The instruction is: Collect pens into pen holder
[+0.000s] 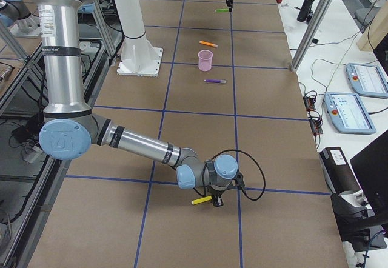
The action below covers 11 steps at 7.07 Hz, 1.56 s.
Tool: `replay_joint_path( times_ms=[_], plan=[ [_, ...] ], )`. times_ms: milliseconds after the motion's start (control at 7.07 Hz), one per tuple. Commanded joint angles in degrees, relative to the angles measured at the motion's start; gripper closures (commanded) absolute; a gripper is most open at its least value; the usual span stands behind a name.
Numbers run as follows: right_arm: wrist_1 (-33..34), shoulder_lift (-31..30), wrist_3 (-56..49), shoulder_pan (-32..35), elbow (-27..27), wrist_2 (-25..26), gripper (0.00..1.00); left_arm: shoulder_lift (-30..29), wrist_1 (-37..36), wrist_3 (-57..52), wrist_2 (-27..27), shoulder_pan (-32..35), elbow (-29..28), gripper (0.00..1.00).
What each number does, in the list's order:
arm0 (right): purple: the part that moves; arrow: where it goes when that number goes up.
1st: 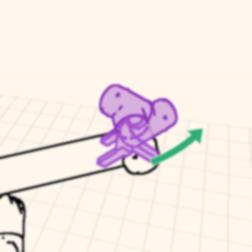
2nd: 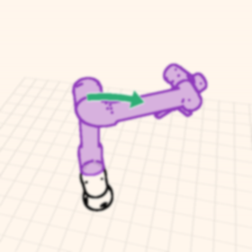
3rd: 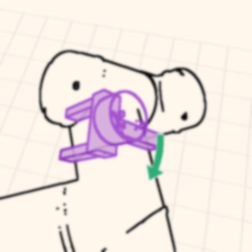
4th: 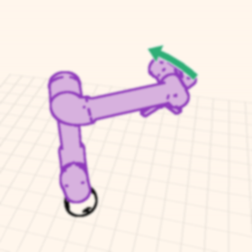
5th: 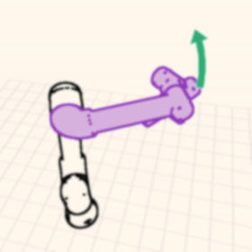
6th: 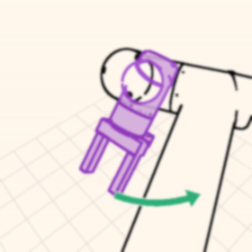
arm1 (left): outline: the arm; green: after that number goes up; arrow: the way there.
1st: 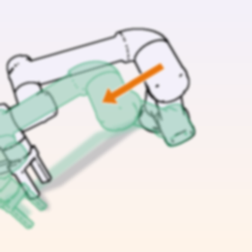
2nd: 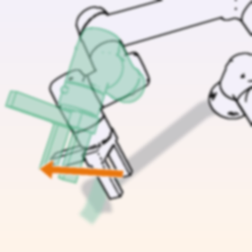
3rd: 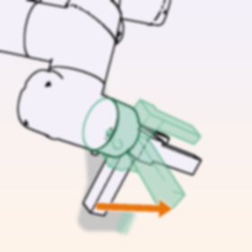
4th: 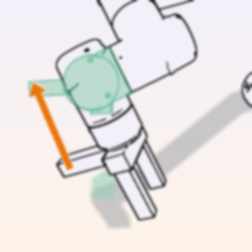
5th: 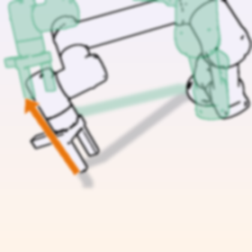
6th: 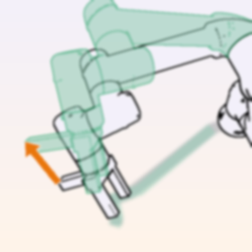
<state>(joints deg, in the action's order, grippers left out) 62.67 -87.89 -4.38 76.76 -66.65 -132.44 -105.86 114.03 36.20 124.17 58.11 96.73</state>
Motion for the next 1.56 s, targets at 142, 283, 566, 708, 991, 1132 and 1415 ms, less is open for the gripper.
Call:
replay_joint_path(
  times_ms=[142, 283, 566, 708, 991, 1132, 1415],
  plan=[
    [0.0, 0.2, 0.0, 0.1, 0.1, 0.0, 0.47, -5.9, -1.4, 8.2, -0.3, 0.0, 0.0, 1.0],
    [0.0, 0.1, 0.0, 0.0, 0.1, 0.0, 0.48, -6.0, -1.4, 8.3, -0.3, -0.2, -0.1, 1.0],
    [0.0, 0.1, 0.0, 0.1, 0.1, 0.0, 0.5, -6.1, -1.5, 8.3, -0.3, -0.2, -0.1, 1.0],
    [0.0, 0.1, -0.1, 0.1, 0.1, 0.0, 0.58, -6.5, -1.5, 8.4, -0.3, -0.2, -0.1, 1.0],
    [0.0, 0.1, -0.1, 0.1, 0.2, 0.0, 0.64, -7.3, -1.6, 8.4, -0.3, -0.3, -0.1, 1.0],
    [0.0, 0.1, -0.1, 0.1, 0.3, 0.1, 0.72, -7.4, -1.6, 8.4, -0.3, -0.3, -0.3, 1.0],
    [0.0, 0.1, -0.1, 0.1, 0.3, 0.1, 0.96, -7.5, -1.6, 8.4, -0.3, -0.3, -0.4, 1.0]
  ],
)
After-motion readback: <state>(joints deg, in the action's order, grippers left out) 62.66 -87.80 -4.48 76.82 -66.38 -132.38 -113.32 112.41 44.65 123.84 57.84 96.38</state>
